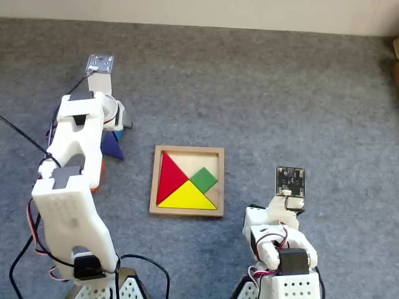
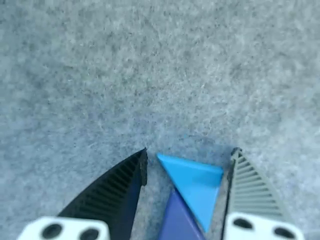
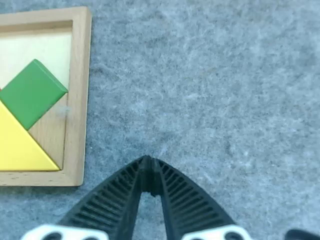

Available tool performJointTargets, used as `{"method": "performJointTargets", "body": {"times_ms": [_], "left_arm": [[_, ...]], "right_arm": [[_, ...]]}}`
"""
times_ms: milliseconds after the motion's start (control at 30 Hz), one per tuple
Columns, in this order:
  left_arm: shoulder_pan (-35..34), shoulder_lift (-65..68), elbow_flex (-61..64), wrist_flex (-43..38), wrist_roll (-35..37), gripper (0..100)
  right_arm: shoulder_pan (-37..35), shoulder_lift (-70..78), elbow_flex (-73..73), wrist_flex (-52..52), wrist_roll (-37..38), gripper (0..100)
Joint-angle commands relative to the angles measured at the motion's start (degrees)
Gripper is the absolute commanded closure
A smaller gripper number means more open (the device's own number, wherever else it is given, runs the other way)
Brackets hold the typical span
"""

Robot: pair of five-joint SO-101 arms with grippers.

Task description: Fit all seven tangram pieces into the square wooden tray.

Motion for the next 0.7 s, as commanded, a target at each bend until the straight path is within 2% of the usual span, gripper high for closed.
{"method": "performJointTargets", "body": {"times_ms": [0,167,367,667], "left_arm": [[0.84,-0.04,-2.33,2.73,0.18,75],[1.10,-0.13,-2.33,3.87,0.18,75],[2.59,-0.04,-2.33,3.69,-0.18,84],[3.30,-0.48,-2.33,4.04,-0.18,85]], "right_arm": [[0.66,-0.04,7.08,-0.92,0.44,99.2],[0.66,-0.04,7.08,-0.92,0.44,99.2],[0.75,-0.04,7.08,-0.92,0.44,99.2],[3.47,-0.31,7.08,-0.92,0.44,99.2]]}}
